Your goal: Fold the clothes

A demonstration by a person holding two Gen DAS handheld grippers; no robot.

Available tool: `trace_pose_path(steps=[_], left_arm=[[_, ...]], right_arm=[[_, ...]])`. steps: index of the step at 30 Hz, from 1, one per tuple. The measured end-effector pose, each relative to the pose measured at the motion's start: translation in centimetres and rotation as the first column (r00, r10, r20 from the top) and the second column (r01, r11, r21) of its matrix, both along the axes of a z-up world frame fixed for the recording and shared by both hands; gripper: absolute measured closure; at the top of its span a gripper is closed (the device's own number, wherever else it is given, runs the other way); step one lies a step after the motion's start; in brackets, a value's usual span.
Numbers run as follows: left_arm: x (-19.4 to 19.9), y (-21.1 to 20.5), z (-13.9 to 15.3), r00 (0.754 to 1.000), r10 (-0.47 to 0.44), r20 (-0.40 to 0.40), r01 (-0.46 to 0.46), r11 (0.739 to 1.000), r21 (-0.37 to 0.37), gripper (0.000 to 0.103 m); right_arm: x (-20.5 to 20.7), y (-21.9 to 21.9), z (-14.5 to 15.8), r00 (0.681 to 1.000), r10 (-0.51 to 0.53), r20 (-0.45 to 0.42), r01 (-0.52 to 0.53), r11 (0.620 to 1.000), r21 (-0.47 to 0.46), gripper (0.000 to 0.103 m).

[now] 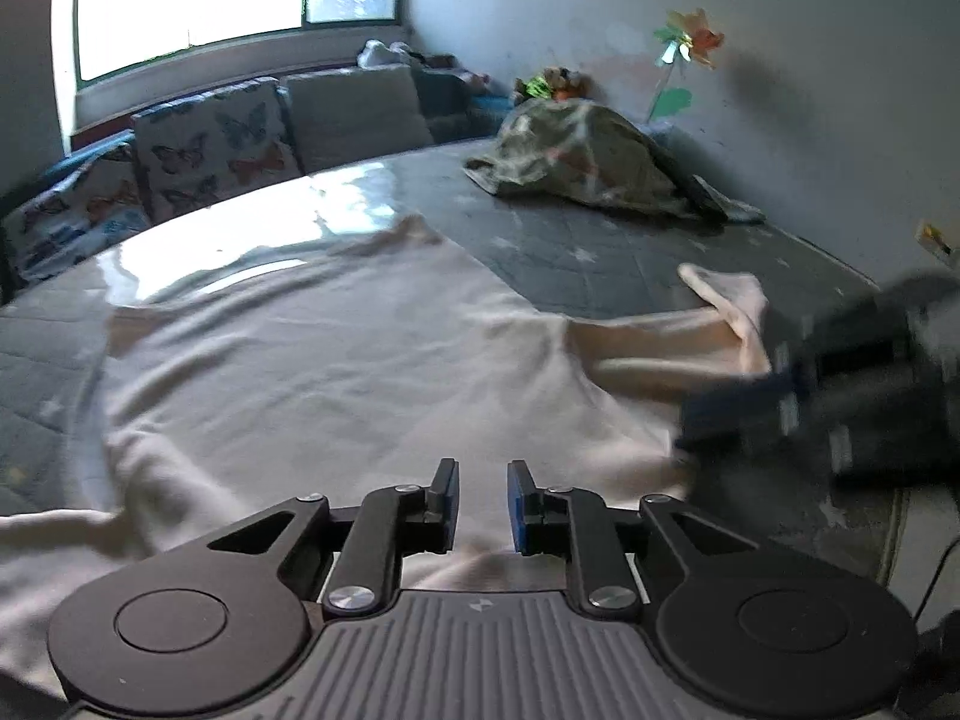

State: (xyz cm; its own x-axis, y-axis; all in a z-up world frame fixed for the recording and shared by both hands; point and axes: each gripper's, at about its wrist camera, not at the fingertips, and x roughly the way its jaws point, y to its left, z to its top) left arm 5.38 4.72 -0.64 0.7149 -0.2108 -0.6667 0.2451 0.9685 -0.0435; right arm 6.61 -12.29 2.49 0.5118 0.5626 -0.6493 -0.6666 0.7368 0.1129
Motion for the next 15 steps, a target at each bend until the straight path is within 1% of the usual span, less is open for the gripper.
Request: trace_pose_path(steps=[2, 3, 4, 7, 8, 10, 11, 13, 14, 15], left_arm=[[-0.1, -0.7, -0.5, 1.0, -0.024, -0.012, 0.024, 1.0, -0.004, 0.082], [-0.3, -1.0, -0.7, 0.999, -0.033, -0.01, 0.033, 0.999, -0.003, 0.074], [-0.5, -1.2, -0.7, 0.999, -0.043, -0.004, 0.043, 0.999, 0.001, 0.072], [-0.6, -1.6, -0.8, 0.998, -0.057, -0.001, 0.057, 0.998, 0.012, 0.067], [-0.6, -1.6, -0.8, 0.998, -0.059, -0.001, 0.059, 0.998, 0.011, 0.066], [-0.6, -1.6, -0.8, 0.998, -0.062, -0.004, 0.062, 0.998, 0.004, 0.061], [-0.6, -1.6, -0.8, 0.998, -0.065, -0.004, 0.065, 0.998, 0.003, 0.059], [-0.6, -1.8, -0.8, 0.997, -0.072, -0.003, 0.072, 0.997, 0.005, 0.054], [-0.6, -1.9, -0.9, 0.997, -0.076, -0.002, 0.076, 0.997, 0.005, 0.051], [-0.7, -1.9, -0.9, 0.997, -0.079, 0.0, 0.079, 0.997, 0.006, 0.05]], right_arm=[[1.2, -1.1, -0.2, 0.996, -0.091, 0.021, 0.092, 0.996, -0.015, 0.086], [1.8, -1.5, -0.5, 0.992, -0.125, 0.03, 0.126, 0.992, -0.029, 0.086], [2.5, -1.9, -0.8, 0.987, -0.158, 0.04, 0.159, 0.986, -0.044, 0.086], [3.8, -3.1, -1.9, 0.972, -0.234, 0.015, 0.234, 0.969, -0.078, 0.086], [3.9, -3.4, -2.0, 0.968, -0.25, 0.018, 0.251, 0.964, -0.086, 0.086], [3.7, -4.4, -2.2, 0.953, -0.297, 0.056, 0.301, 0.947, -0.115, 0.086], [3.4, -5.1, -2.2, 0.94, -0.331, 0.085, 0.34, 0.931, -0.131, 0.086], [3.1, -6.3, -2.1, 0.916, -0.387, 0.11, 0.4, 0.904, -0.15, 0.085], [2.9, -6.9, -2.2, 0.902, -0.417, 0.115, 0.43, 0.89, -0.151, 0.082], [2.8, -7.5, -2.2, 0.887, -0.446, 0.119, 0.46, 0.875, -0.152, 0.075]])
